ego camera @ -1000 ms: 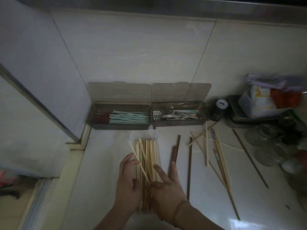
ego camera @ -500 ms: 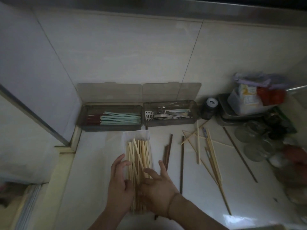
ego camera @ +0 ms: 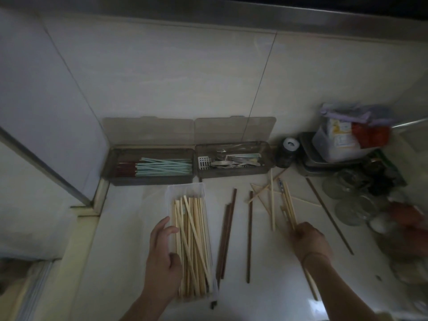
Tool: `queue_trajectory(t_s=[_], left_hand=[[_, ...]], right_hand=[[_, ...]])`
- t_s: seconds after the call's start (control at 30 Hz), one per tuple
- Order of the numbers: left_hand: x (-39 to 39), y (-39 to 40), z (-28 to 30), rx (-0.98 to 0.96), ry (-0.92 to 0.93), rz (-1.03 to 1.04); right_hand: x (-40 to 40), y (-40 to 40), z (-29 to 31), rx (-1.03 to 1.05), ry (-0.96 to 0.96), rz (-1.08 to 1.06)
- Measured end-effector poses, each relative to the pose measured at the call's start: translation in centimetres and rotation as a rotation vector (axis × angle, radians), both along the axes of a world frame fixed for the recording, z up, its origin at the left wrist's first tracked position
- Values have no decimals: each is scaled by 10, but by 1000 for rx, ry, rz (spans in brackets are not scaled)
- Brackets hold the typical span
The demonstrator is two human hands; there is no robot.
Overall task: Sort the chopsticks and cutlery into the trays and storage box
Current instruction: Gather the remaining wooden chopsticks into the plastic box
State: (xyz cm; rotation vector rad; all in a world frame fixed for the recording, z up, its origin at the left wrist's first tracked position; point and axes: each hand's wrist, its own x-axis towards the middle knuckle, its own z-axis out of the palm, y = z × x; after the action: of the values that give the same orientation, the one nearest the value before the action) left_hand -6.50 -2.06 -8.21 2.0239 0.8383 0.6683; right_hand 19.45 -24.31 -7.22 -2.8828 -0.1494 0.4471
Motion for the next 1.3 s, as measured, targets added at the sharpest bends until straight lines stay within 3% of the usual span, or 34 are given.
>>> queue_trajectory(t_s=[0.17,0.3,0.53,0.73,0.9,1.07,1.2,1.3], left_hand=[[2,-2,2,0,3,3],[2,-2,3,-11,2,6],[1,-1,1,-1,10,22],[-1,-1,-1,14,28,7],[-1,-1,-1,-1,3,13],[-1,0,-1,-5,-9,15],[0,0,-2,-11,12,23],[-1,1,-3,-15,9,25]], right_hand=[[2,1,2,-108,-31,37],[3,1,2,-28,6,4],[-29,27,50,784,177,-62],[-76,84,88,1042,398,253],[-88,127,94,1341,824,-52],[-107,165,70,1095,555,120],[-116,189,64,1092,508,139],[-116,199,59,997,320,282]])
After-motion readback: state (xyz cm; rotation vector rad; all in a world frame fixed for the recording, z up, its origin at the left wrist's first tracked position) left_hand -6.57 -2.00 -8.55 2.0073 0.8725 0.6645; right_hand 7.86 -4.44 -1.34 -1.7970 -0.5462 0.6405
